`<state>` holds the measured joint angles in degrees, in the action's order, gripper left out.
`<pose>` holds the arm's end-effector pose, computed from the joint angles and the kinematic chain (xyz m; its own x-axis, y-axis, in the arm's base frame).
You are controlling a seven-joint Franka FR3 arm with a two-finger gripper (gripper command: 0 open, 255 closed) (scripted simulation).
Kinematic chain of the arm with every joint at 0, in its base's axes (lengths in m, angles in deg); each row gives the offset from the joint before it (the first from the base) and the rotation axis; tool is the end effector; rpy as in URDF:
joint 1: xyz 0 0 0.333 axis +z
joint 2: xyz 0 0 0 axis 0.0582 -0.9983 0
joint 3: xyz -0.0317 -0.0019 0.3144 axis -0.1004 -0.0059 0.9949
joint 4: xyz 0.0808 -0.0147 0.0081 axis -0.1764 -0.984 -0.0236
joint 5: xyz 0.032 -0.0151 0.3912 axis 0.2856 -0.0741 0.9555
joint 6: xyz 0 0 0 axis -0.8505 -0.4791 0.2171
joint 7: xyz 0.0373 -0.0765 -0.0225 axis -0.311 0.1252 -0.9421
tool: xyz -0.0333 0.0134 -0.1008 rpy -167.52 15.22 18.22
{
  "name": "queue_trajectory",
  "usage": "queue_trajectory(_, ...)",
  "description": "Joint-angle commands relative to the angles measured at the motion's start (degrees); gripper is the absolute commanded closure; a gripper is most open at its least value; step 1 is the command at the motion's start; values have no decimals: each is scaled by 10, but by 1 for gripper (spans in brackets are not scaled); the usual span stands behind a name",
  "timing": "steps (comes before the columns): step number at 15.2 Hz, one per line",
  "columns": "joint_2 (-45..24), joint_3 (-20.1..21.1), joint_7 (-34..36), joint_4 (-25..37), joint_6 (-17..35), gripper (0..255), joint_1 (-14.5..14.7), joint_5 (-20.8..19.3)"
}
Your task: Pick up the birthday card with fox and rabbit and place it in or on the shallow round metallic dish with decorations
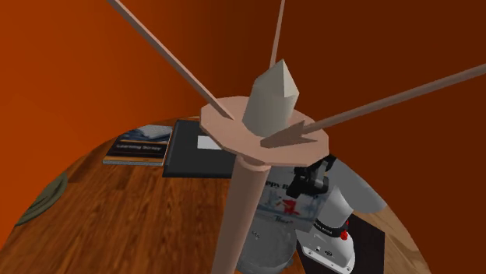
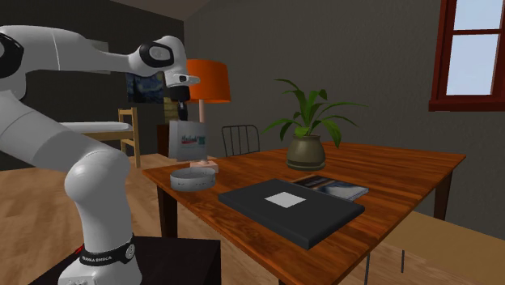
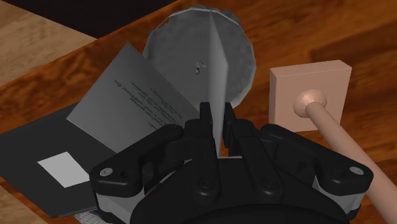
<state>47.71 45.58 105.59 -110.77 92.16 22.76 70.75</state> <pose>0.0831 0.3153 0.5837 0.9222 0.3712 0.1081 0.3651 -0.9282 0.0721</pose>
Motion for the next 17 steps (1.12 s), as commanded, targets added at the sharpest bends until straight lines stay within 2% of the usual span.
queue_trajectory(1, 4, 5, 0, -19, 13, 255, 3, 5)
queue_trajectory(8, 16, 25, 0, -82, 64, 255, 14, 24)
queue_trajectory(16, 16, 25, 1, -82, 64, 255, 16, 23)
queue_trajectory(17, 16, 25, 1, -83, 64, 0, 16, 23)
